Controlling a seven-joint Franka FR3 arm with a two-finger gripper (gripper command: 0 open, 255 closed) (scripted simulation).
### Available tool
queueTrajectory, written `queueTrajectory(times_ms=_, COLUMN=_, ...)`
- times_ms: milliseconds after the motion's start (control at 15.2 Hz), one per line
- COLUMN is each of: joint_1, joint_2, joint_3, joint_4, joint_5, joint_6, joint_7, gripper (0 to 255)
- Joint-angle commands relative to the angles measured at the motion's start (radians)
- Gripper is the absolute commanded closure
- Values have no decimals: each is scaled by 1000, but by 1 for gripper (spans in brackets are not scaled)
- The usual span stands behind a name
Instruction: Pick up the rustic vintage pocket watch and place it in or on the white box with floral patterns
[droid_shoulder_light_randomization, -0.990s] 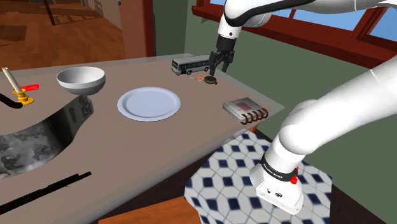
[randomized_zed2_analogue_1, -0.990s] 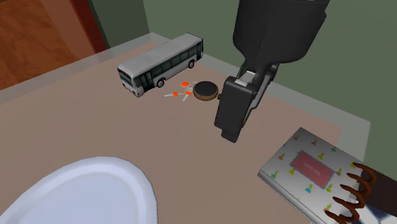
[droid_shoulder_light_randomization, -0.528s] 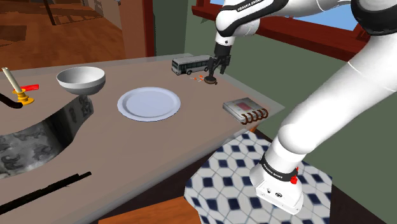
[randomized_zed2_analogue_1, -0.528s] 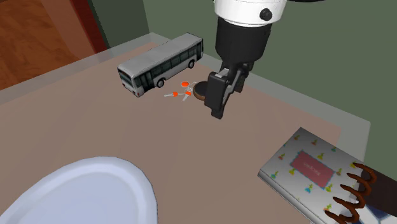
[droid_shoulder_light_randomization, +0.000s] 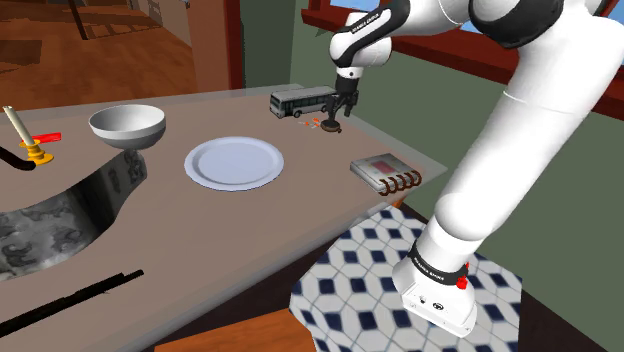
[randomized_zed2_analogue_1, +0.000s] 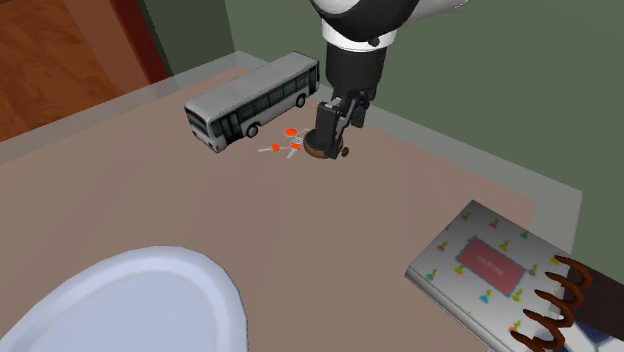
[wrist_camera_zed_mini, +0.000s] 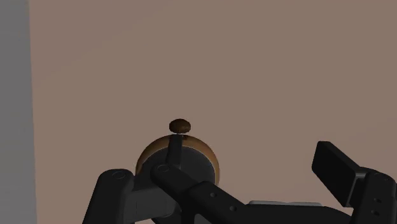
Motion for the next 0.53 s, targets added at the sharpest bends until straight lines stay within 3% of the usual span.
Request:
queueTrajectory(times_ms=0, joint_1=-13, joint_2=75, joint_3=-10, joint_4=60, joint_5=21, joint_6=15, joint_7=-35, gripper=0)
queueTrajectory(times_ms=198, joint_1=-40, joint_2=183, joint_3=-19, joint_4=153, joint_5=55, joint_6=27, joint_7=-87, gripper=0)
queueTrajectory(times_ms=462, joint_1=-45, joint_2=213, joint_3=-15, joint_4=135, joint_5=68, joint_6=73, joint_7=-96, gripper=0)
